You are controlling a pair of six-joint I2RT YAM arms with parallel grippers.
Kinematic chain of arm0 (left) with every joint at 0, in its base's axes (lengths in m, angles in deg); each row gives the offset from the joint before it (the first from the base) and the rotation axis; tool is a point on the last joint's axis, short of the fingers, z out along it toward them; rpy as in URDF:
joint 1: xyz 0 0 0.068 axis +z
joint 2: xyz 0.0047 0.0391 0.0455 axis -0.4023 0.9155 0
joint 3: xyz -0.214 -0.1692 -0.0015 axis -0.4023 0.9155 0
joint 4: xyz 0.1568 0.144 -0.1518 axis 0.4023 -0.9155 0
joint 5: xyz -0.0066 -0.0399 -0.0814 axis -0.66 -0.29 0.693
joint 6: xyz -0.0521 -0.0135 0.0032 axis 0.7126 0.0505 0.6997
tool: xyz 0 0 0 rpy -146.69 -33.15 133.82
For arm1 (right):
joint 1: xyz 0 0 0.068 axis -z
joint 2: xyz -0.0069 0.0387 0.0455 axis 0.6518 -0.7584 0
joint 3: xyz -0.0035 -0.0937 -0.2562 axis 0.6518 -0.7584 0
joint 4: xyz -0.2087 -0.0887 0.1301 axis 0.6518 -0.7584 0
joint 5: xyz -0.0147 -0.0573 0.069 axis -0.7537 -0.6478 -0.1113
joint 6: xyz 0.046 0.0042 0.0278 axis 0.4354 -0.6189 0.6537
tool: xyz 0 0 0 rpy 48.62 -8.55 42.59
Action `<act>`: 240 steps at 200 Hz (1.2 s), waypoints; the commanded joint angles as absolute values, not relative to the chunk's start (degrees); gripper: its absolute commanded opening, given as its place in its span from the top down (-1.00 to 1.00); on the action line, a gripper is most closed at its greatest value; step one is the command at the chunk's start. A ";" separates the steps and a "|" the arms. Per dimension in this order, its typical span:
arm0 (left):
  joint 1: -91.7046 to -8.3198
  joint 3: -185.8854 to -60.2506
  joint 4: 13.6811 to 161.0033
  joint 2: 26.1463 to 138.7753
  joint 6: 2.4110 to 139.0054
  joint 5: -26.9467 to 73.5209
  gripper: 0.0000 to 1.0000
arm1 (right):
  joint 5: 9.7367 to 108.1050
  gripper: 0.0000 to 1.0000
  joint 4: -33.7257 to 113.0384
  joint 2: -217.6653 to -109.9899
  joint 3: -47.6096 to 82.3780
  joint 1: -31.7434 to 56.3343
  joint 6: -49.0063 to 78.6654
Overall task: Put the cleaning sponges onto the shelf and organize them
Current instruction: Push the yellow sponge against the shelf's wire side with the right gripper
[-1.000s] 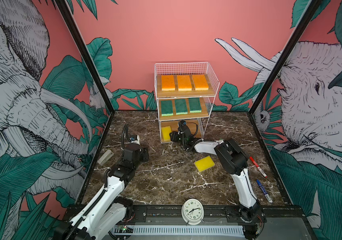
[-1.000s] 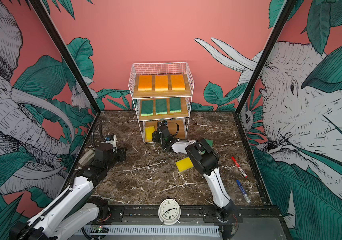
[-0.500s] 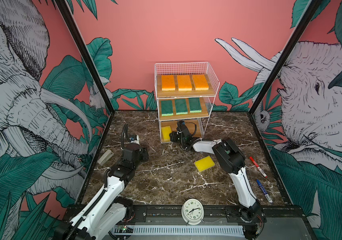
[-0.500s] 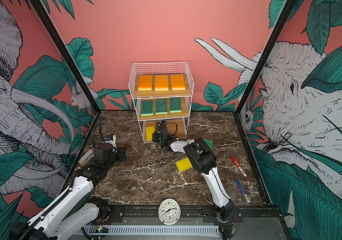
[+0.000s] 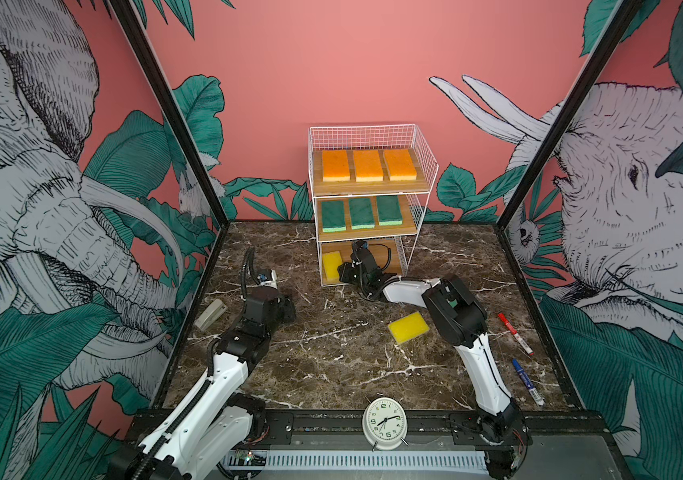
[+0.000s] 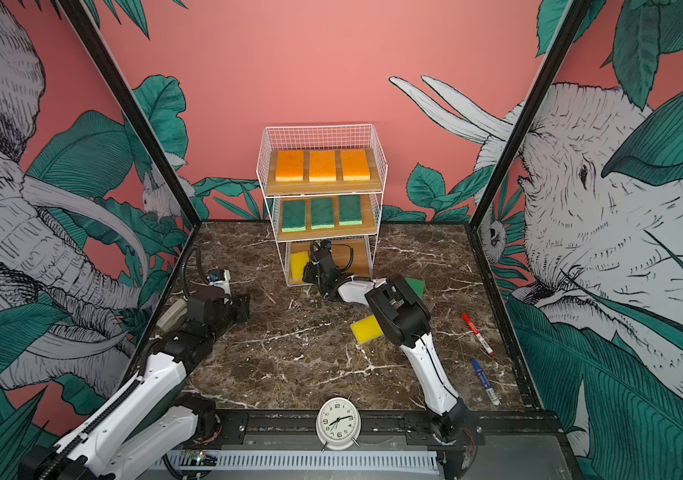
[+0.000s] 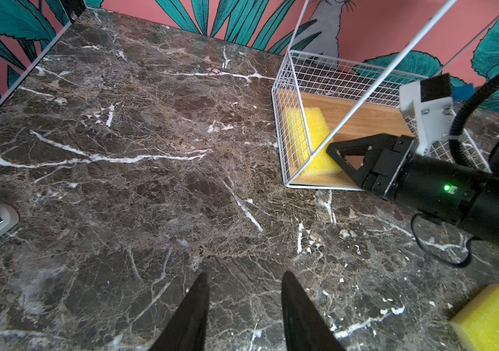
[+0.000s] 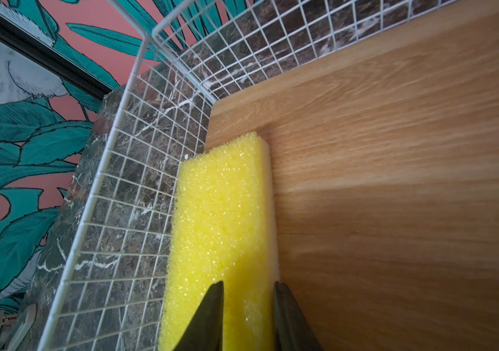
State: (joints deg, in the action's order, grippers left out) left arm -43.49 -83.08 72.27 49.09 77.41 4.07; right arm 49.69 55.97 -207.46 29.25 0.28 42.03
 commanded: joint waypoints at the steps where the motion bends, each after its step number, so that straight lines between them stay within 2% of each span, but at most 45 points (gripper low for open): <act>1: -43.15 -84.21 71.53 47.52 76.84 2.94 0.19 | 48.12 0.49 53.89 -208.74 30.01 -0.01 42.39; 78: -43.05 -84.06 70.32 45.98 76.49 2.31 0.19 | 42.61 0.64 51.09 -206.73 27.97 -0.01 45.32; 162: -42.96 -83.95 69.29 44.82 76.20 1.64 0.19 | 40.23 0.64 49.41 -206.67 28.68 -0.01 47.40; 191: -42.96 -83.95 69.37 44.99 76.20 1.61 0.19 | 40.61 0.49 50.69 -205.61 27.34 -0.10 47.05; 240: -42.90 -84.24 68.91 44.90 76.14 1.70 0.19 | 41.79 0.04 53.78 -203.66 25.17 -0.23 45.21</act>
State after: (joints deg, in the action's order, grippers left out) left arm -43.38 -83.08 70.06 45.70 76.67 2.32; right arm 42.19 54.20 -206.02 27.55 -0.25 46.12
